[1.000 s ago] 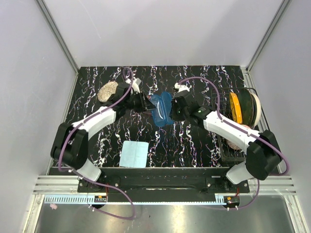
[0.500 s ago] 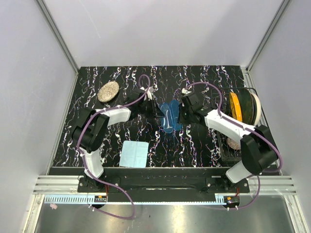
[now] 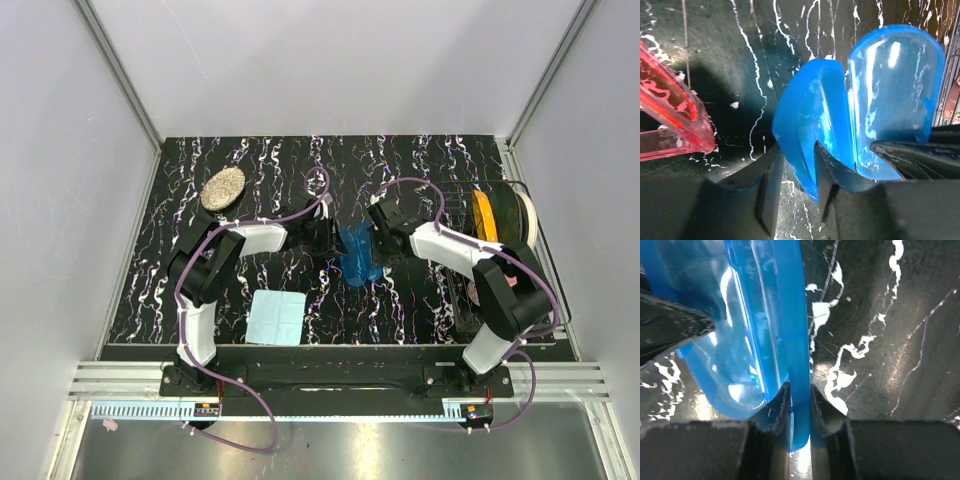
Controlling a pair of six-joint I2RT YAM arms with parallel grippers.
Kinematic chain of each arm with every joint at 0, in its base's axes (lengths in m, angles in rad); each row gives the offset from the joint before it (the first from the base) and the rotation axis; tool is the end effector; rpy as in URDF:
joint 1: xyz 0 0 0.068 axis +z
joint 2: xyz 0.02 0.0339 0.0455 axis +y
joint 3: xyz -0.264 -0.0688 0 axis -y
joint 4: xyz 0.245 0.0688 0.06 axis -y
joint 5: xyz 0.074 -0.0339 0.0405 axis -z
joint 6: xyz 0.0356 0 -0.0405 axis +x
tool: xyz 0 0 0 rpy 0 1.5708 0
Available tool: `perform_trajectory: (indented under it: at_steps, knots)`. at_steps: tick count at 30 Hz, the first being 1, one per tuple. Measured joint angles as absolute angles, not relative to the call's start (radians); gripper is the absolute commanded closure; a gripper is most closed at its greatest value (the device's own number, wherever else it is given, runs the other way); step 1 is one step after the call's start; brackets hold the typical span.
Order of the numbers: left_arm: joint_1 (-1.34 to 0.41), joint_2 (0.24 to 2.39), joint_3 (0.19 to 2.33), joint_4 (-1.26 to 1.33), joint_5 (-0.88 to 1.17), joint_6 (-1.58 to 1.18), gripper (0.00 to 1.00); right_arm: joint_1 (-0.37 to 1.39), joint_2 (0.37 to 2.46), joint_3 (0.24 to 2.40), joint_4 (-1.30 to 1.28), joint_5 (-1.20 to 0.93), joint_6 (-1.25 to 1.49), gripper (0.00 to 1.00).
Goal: Organize the sunglasses
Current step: Place the sunglasses case at the center of the board.
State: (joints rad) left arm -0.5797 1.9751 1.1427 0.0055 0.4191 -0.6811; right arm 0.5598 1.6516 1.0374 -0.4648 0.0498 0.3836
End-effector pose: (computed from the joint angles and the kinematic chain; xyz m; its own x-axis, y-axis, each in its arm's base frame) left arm 0.3311 -0.2341 0.1370 -0.9385 -0.0730 -0.3375 0.1802 0.7302 -0.6590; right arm 0.2787 0.1726 0.1879 -0.8837 -0.1127 -0.4543 -0.1938 0.9716 0.1360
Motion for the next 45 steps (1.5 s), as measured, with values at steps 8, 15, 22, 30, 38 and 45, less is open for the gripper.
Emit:
perform_trajectory:
  at_steps: [8, 15, 22, 30, 38, 45]
  knots:
    - [-0.608, 1.985, 1.179, -0.022, 0.415, -0.677, 0.50, 0.558, 1.686, 1.086, -0.472, 0.071, 0.353, 0.59]
    - [-0.614, 1.993, 1.203, -0.065, 0.411, -0.673, 0.49, 0.558, 1.683, 1.110, -0.471, 0.072, 0.341, 0.43]
    - [-0.614, 1.992, 1.209, -0.078, 0.406, -0.670, 0.48, 0.558, 1.682, 1.142, -0.495, 0.097, 0.332, 0.38]
    - [-0.616, 1.980, 1.210, -0.117, 0.365, -0.648, 0.60, 0.557, 1.667, 1.152, -0.516, 0.128, 0.337, 0.36]
    - [-0.616, 1.980, 1.209, -0.142, 0.346, -0.636, 0.72, 0.557, 1.662, 1.152, -0.520, 0.160, 0.348, 0.36]
    - [-0.628, 1.980, 1.209, -0.150, 0.334, -0.636, 0.82, 0.557, 1.687, 1.170, -0.518, 0.155, 0.346, 0.56]
